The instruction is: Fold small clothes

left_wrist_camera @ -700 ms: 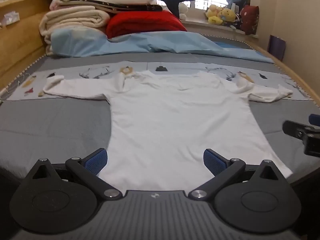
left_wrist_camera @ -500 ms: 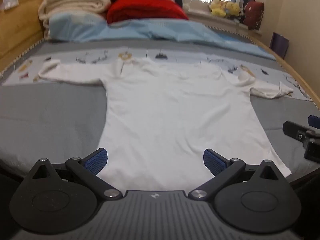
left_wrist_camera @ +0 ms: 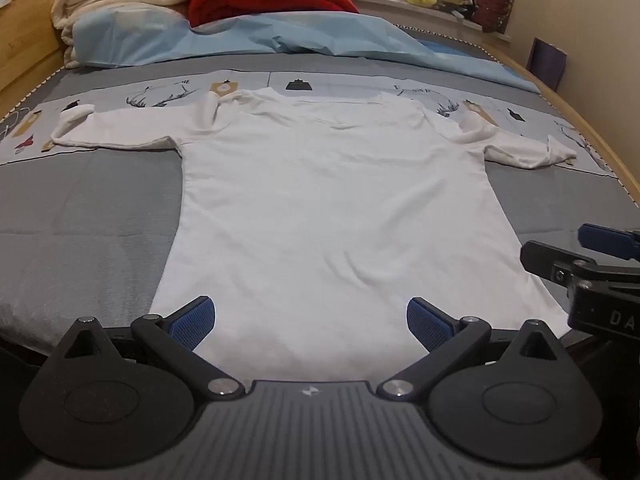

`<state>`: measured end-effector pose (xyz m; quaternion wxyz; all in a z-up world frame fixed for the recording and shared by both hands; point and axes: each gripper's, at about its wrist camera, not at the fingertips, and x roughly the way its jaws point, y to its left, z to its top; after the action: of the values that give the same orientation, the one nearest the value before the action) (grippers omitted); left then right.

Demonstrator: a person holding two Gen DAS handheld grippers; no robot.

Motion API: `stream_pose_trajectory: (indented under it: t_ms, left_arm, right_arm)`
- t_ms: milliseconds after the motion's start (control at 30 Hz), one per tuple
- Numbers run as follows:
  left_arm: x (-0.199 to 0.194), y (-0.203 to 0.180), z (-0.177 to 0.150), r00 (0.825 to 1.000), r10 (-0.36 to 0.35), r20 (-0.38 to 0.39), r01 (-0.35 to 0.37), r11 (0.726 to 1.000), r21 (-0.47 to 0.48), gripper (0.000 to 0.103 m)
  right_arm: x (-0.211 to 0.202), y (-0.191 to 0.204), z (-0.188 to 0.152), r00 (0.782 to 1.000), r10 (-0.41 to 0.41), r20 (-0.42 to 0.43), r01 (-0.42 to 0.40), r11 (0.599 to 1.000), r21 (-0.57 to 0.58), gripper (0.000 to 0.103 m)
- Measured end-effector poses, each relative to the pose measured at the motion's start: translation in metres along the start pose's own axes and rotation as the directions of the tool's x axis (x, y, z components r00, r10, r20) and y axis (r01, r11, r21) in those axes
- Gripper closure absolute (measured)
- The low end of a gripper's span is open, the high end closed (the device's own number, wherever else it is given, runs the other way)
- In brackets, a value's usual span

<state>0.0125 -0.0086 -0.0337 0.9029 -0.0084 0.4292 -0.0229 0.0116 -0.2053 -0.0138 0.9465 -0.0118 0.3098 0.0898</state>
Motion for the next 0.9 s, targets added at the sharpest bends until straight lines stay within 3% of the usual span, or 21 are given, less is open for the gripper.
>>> stream_pose_trajectory:
  t_ms: [133,200,900]
  left_arm:
    - [-0.0001,0.0017,0.0007,1.000,-0.004,0.000,0.004,1.000,-0.011,0.001]
    - [-0.0004,0.0023,0.0012,1.000,-0.005,0.000,0.005,1.000,-0.014,0.001]
    - [-0.0013,0.0018,0.0014,1.000,-0.019,0.000,0.019,1.000,-0.014,0.001]
  right_arm:
    - [0.0052,0.0024,-0.0014,1.000,-0.008,-0.004,0.008,1.000,-0.010,0.032]
    - [0.0064,0.0042,-0.0024,1.000,-0.015,-0.009,0.015,1.000,-0.016,0.041]
    - [0.0055,0.0066,-0.0045,1.000,0.016,-0.019,-0.016,1.000,-0.014,0.043]
